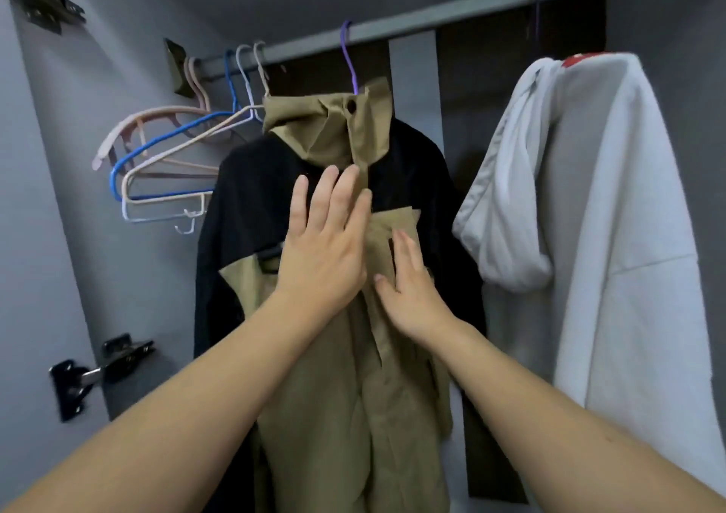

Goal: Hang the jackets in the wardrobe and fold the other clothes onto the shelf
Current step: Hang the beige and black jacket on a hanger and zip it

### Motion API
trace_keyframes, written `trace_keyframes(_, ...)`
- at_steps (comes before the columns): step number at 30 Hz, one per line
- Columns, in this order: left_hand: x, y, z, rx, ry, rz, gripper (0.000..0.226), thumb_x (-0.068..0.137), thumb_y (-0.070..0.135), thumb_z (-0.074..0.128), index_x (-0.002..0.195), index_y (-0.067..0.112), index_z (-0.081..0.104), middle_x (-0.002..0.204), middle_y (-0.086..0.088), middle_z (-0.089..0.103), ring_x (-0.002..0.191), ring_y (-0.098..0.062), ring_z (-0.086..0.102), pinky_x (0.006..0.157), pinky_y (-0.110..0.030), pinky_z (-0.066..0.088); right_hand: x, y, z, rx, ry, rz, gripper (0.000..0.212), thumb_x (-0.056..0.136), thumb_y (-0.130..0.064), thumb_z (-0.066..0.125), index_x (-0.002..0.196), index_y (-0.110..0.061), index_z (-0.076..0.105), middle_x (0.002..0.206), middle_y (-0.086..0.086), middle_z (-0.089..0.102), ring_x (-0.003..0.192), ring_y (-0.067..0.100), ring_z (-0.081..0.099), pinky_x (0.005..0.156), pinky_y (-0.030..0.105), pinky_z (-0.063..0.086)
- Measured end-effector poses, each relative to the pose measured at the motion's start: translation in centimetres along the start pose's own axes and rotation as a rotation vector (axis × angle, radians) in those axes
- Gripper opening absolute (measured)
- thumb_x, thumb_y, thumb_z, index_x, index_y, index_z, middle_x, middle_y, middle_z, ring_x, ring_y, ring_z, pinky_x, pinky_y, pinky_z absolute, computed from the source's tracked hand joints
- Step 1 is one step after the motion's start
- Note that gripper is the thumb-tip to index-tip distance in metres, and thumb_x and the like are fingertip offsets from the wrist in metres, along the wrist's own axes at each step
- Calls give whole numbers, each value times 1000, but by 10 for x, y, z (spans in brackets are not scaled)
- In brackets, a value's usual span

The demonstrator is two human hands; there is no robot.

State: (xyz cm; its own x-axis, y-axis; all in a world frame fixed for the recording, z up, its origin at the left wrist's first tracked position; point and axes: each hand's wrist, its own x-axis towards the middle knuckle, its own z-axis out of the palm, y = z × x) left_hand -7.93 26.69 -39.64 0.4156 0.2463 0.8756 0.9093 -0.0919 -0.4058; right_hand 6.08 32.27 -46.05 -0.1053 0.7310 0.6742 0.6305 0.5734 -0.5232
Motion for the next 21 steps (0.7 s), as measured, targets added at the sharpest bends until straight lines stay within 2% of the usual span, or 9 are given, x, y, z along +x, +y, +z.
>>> trace_keyframes(4, -59, 30, 8, -45, -147, 6, 60, 83, 22, 43, 140, 6, 48, 148, -21, 41, 139, -39, 34, 120, -54, 13, -60, 37, 37, 95, -4, 182, 71, 101, -30, 46, 157, -18, 4, 164, -1, -4, 150, 23, 6, 121, 35, 9)
trace_keyframes(7, -112, 58, 12, -175, -253, 2, 61, 82, 26, 43, 139, 6, 51, 141, -21, 47, 128, -40, 43, 114, -51, 28, -108, 67, 60, 177, 10, 358, 70, 101, -32, 48, 157, -19, 8, 163, -1, 1, 149, 24, 12, 121, 39, 15)
trace_keyframes(10, -169, 89, 17, -393, -340, -36, 57, 79, 16, 51, 136, 4, 52, 135, -20, 50, 119, -38, 47, 102, -46, 39, -157, 96, 80, 369, 31, 632, 69, 100, -33, 49, 156, -22, 11, 161, 0, 8, 144, 27, 24, 116, 45, 29)
trace_keyframes(12, -206, 109, 20, -553, -426, -86, 54, 81, 8, 53, 135, 5, 50, 132, -16, 49, 117, -34, 45, 100, -43, 40, -189, 111, 91, 542, 45, 850, 65, 100, -27, 50, 155, -21, 17, 154, 6, 29, 133, 27, 41, 103, 40, 42)
trace_keyframes(13, -225, 119, 23, -642, -469, -120, 51, 83, 5, 52, 134, 5, 51, 129, -15, 51, 113, -32, 46, 98, -43, 41, -206, 117, 97, 643, 34, 945, 60, 100, -23, 50, 153, -21, 22, 141, 7, 45, 119, 24, 52, 88, 34, 48)
trace_keyframes(15, -263, 138, 28, -828, -570, -260, 42, 85, -1, 47, 126, 6, 55, 117, -12, 55, 106, -29, 51, 94, -40, 44, -237, 129, 106, 747, -28, 1099, 41, 100, -21, 48, 139, -19, 38, 104, -1, 59, 86, 14, 58, 65, 25, 45)
trace_keyframes(17, -300, 156, 35, -925, -692, -508, 30, 87, -2, 44, 109, 9, 61, 104, -8, 61, 99, -26, 57, 85, -33, 45, -263, 144, 115, 838, -114, 1214, 30, 99, -23, 48, 128, -14, 50, 92, -1, 57, 78, 15, 53, 68, 27, 41)
trace_keyframes(19, -334, 172, 46, -985, -863, -799, 24, 88, -2, 43, 97, 8, 63, 97, -10, 66, 93, -30, 61, 76, -29, 44, -279, 158, 128, 1025, -172, 1296, 29, 99, -25, 48, 126, -15, 48, 104, 7, 57, 91, 23, 54, 79, 35, 41)
trace_keyframes(21, -361, 186, 56, -1128, -1019, -1080, 22, 89, -4, 42, 82, 5, 61, 90, -19, 64, 84, -34, 60, 72, -34, 45, -286, 168, 141, 1117, -192, 1318, 34, 99, -25, 47, 132, -16, 45, 121, 12, 55, 117, 29, 52, 100, 39, 36)
